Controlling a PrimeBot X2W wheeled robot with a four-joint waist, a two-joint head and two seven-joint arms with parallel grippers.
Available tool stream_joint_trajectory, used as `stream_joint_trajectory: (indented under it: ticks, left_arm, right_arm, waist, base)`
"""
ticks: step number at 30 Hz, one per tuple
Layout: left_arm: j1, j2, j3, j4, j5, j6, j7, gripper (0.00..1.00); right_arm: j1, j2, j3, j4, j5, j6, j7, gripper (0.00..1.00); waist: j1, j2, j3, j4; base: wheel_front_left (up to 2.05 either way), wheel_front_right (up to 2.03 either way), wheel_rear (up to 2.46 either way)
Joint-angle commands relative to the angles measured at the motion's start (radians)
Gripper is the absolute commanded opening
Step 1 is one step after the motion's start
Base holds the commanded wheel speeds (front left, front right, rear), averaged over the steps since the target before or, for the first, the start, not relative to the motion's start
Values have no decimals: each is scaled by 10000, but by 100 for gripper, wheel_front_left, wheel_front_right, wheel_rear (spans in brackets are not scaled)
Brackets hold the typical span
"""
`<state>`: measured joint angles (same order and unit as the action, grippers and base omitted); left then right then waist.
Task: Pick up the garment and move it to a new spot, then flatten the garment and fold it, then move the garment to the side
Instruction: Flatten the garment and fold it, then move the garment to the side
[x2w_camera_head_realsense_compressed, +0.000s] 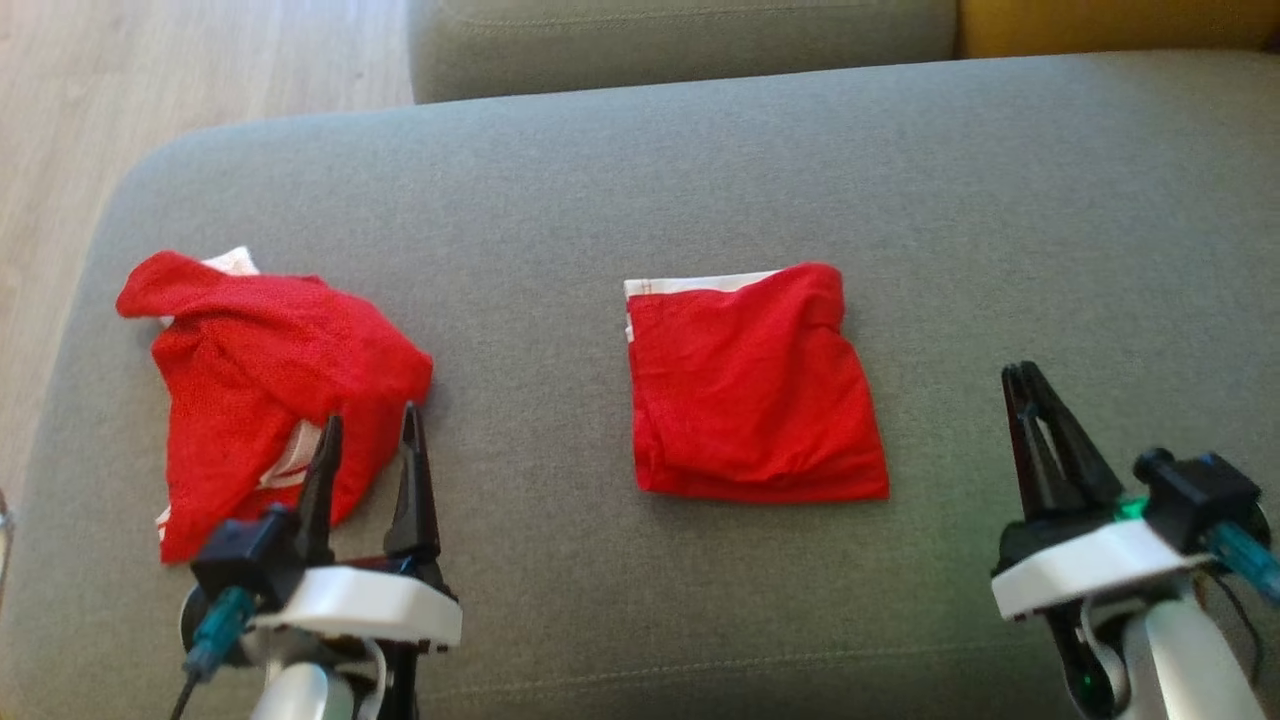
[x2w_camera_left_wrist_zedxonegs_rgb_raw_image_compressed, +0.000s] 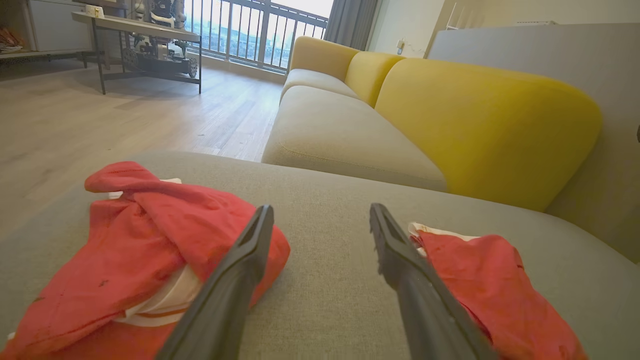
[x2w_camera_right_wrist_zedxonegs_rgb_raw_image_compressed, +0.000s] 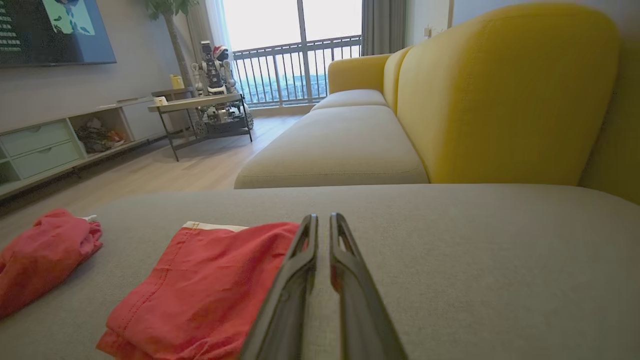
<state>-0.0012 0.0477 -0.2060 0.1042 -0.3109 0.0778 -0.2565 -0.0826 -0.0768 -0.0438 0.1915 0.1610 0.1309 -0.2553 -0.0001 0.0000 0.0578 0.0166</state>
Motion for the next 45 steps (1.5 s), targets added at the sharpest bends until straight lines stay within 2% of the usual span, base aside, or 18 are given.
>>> stream_joint_trajectory:
  ticks: [1, 9, 33, 37, 45]
  left_arm:
    - [-169, 26, 392, -351, 9, -51, -53, 100]
    - [-85, 26, 356, -382, 313, -127, -53, 100]
    - [-148, 26, 153, -552, 453, 41, -53, 100]
    - [-291, 26, 53, -554, 431, 52, -53, 100]
    - [-798, 26, -236, -478, 512, 31, -53, 100]
  right_arm:
    - [-133, 55, 121, -535, -90, -2, -64, 100]
    - [364, 243, -58, -1029, -416, -2, -64, 100]
    - [316, 265, -108, -1018, -168, -2, -65, 100]
    - [165, 265, 102, -639, -55, -2, -65, 100]
    - [-1368, 179, 611, 1417, 1137, -2, 859, 100]
  waist:
    - [1, 0, -28, -58]
    - [1, 0, -6, -119]
    - [1, 0, 46, -165]
    - [1, 0, 305, -87]
    - [1, 0, 1100, 242]
  base:
    - [0, 0, 0]
    - [0, 0, 0]
    - [0, 0, 0]
    - [0, 0, 0]
    - [0, 0, 0]
